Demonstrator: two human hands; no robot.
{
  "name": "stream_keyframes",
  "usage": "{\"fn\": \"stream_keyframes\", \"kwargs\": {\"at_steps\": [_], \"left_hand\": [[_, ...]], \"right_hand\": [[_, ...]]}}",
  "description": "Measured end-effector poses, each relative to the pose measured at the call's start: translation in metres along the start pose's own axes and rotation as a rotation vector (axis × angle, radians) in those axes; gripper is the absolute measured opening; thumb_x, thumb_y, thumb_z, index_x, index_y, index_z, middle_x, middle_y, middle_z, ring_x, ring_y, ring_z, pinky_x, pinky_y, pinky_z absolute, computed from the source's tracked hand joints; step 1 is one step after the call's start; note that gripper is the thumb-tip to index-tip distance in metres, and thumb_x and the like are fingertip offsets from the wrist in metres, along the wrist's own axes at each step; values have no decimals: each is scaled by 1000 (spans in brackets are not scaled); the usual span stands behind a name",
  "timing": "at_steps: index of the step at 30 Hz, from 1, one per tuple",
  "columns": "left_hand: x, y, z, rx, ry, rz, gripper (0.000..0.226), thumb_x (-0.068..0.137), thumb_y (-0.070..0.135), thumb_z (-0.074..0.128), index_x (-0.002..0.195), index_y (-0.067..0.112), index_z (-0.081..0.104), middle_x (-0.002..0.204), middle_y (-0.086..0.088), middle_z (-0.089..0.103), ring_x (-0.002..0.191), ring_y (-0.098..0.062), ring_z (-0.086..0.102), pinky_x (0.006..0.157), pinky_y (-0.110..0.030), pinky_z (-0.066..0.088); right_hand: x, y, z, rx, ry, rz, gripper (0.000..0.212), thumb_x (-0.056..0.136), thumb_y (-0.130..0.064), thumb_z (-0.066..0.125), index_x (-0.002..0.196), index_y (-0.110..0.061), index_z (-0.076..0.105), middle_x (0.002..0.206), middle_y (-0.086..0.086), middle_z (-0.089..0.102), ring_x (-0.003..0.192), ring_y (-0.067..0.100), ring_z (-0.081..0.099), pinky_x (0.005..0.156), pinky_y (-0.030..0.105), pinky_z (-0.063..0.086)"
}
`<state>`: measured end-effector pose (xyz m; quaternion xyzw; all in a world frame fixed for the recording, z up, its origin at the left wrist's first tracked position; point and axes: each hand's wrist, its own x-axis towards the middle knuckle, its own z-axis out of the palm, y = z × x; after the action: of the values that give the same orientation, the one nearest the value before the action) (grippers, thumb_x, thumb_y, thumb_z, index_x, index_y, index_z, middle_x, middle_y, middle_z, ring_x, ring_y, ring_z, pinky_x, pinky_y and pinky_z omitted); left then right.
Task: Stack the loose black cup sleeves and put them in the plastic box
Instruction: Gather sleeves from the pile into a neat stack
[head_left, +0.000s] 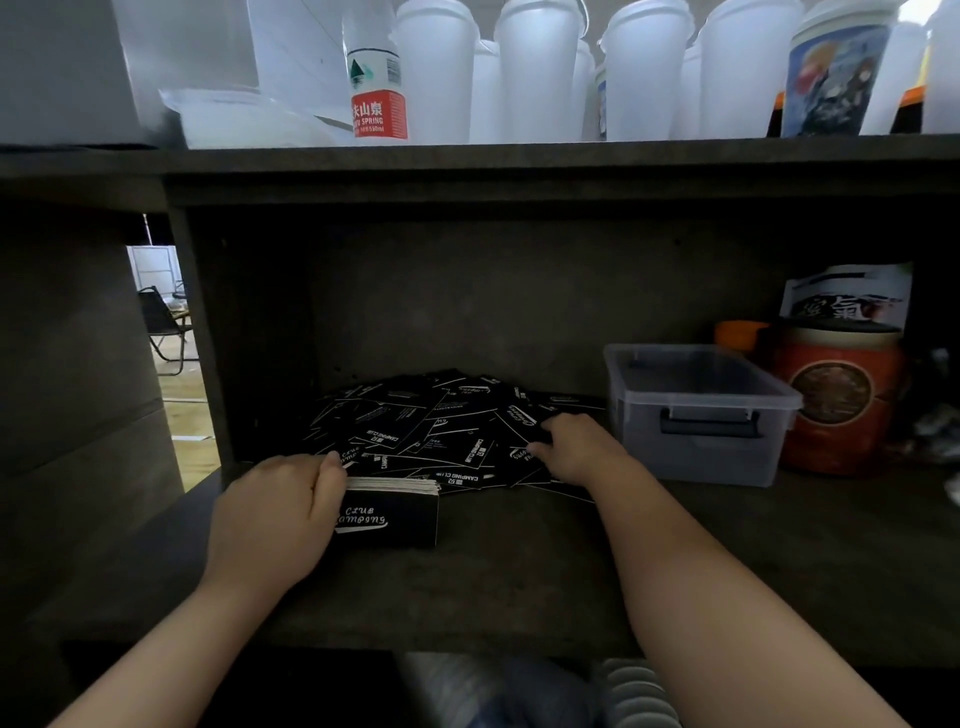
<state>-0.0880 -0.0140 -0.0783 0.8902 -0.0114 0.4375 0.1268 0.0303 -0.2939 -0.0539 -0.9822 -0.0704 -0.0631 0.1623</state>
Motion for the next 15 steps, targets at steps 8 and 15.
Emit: {"fn": "stream_keyframes", "kwargs": {"at_steps": [8, 15], "left_hand": [[-1, 1, -2, -22, 6, 18, 45, 91, 41, 28, 54, 22, 46, 52, 10, 45, 51, -13, 41, 48, -26, 28], [-2, 1, -2, -75, 14, -25, 24, 97, 33, 40, 105, 24, 60, 72, 10, 61, 65, -10, 51, 51, -22, 31]], "right_hand": [[-14, -11, -12, 416, 349, -19, 37, 96, -31, 57, 130, -16, 54, 111, 10, 66, 92, 23, 62, 79, 31, 51], [-24, -36, -14, 1105, 266, -100, 11, 94, -32, 60, 97, -26, 69, 95, 1, 67, 91, 16, 65, 74, 26, 54]]}}
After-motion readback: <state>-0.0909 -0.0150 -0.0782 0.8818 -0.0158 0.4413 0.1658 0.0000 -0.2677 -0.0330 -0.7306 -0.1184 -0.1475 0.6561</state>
